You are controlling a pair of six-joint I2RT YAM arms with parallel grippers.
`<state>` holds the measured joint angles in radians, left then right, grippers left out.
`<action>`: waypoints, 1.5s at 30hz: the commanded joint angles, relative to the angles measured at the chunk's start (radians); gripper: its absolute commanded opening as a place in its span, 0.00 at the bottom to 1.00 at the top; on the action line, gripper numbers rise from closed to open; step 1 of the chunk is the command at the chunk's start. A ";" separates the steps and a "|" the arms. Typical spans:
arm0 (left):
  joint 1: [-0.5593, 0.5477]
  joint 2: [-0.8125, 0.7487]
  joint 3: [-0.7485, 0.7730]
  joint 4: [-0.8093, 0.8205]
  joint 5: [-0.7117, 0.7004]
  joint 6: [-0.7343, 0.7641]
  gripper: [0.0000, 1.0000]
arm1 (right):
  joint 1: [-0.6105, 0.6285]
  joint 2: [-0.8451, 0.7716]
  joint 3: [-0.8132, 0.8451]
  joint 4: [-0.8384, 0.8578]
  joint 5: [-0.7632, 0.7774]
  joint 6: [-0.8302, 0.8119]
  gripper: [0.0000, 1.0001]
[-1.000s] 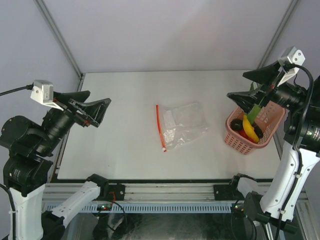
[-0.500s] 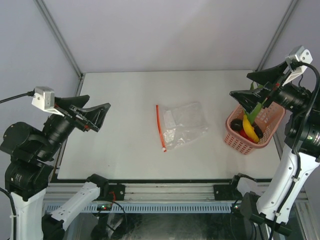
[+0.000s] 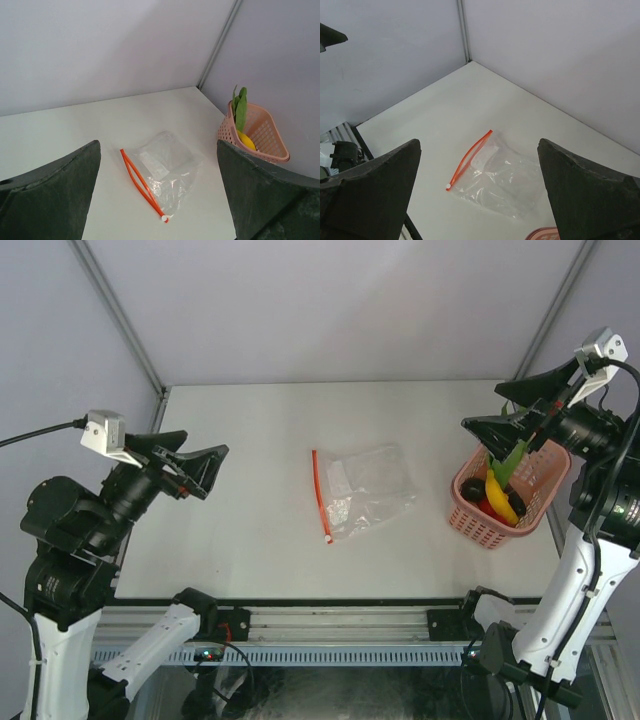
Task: Open the zip-top bag and remove the fake food
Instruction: Reset both arms
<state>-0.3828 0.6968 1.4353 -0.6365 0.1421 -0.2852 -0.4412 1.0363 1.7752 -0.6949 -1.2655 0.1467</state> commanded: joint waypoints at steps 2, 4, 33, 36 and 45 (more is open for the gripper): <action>0.007 0.005 -0.002 0.051 0.015 -0.001 1.00 | -0.005 -0.004 -0.017 0.040 -0.022 0.013 0.99; 0.007 0.004 -0.002 0.054 0.019 -0.005 1.00 | -0.004 -0.004 -0.031 0.051 -0.057 0.001 0.99; 0.008 0.005 -0.051 0.089 0.047 -0.036 1.00 | 0.001 -0.018 -0.068 0.085 -0.004 0.062 0.99; 0.007 0.007 -0.056 0.089 0.050 -0.035 1.00 | 0.001 -0.019 -0.067 0.082 -0.002 0.059 0.99; 0.008 0.004 -0.061 0.090 0.049 -0.032 1.00 | 0.001 -0.021 -0.065 0.067 0.001 0.038 0.99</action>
<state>-0.3828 0.6983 1.3838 -0.5858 0.1715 -0.3069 -0.4427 1.0241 1.7069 -0.6327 -1.2800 0.1959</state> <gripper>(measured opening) 0.998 0.990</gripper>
